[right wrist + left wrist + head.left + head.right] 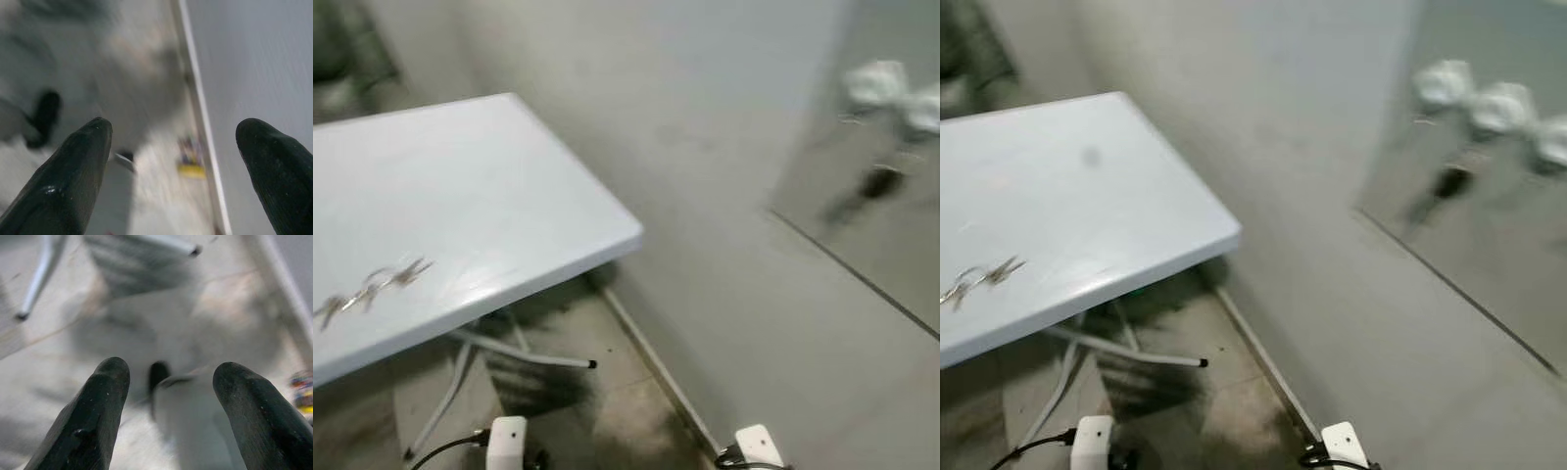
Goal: Hang keys on a hook
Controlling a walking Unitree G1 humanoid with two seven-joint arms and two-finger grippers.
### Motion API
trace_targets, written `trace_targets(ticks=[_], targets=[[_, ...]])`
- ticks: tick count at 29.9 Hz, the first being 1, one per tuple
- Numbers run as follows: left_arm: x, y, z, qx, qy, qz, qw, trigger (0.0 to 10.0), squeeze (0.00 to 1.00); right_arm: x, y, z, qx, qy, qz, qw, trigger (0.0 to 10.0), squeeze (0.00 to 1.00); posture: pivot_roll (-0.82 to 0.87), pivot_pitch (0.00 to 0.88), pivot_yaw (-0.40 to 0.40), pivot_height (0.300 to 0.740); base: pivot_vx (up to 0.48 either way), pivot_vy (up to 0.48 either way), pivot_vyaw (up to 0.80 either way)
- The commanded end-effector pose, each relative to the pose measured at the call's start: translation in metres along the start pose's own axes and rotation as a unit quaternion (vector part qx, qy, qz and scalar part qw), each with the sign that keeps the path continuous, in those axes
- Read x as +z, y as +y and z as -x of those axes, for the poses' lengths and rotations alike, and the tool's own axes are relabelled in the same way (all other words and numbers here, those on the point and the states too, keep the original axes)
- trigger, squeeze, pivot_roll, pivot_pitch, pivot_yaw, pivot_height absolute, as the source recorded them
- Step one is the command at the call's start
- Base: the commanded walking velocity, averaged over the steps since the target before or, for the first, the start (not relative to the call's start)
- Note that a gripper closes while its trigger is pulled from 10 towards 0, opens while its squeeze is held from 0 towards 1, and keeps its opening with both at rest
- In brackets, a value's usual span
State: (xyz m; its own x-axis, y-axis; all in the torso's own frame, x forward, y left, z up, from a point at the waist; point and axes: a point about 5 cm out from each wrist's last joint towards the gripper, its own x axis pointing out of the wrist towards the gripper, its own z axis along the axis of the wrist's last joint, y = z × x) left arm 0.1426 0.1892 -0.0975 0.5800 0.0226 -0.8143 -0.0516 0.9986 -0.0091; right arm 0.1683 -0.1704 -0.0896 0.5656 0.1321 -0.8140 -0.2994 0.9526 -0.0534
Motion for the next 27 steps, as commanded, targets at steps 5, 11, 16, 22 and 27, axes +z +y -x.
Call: trace_targets(ticks=[5,11,16,22,27], targets=[[0.0049,-0.0109,-0.0022,-0.013,-0.008,-0.004,1.0,10.0,0.0,-0.0143,-0.0069,0.0047,-0.004,0.023,0.002,1.0,10.0,0.0,-0.08,0.0,-0.045,0.74,0.0,0.0,0.8],[0.0048,-0.0109,-0.0022,-0.014,-0.007,-0.004,1.0,10.0,0.0,-0.014,-0.0075,0.0047,-0.003,0.024,0.003,1.0,10.0,0.0,-0.08,0.0,-0.049,0.74,0.0,0.0,0.8],[0.0051,-0.0109,-0.0023,-0.013,-0.008,-0.004,1.0,10.0,0.0,-0.0143,-0.0083,0.005,-0.003,0.024,0.005,1.0,10.0,0.0,-0.08,0.0,-0.05,0.74,0.0,0.0,0.8],[0.0061,-0.0108,-0.0026,-0.013,-0.008,-0.003,1.0,10.0,0.0,-0.0142,-0.0089,0.005,-0.003,0.025,0.004,1.0,10.0,0.0,-0.08,0.0,-0.05,0.74,0.0,0.0,0.8],[0.0071,-0.0103,-0.0029,-0.012,-0.009,0.001,1.0,10.0,0.0,-0.0145,-0.0084,0.0051,-0.002,0.022,-0.013,1.0,10.0,0.0,-0.08,0.0,-0.05,0.74,0.0,0.0,0.64]])
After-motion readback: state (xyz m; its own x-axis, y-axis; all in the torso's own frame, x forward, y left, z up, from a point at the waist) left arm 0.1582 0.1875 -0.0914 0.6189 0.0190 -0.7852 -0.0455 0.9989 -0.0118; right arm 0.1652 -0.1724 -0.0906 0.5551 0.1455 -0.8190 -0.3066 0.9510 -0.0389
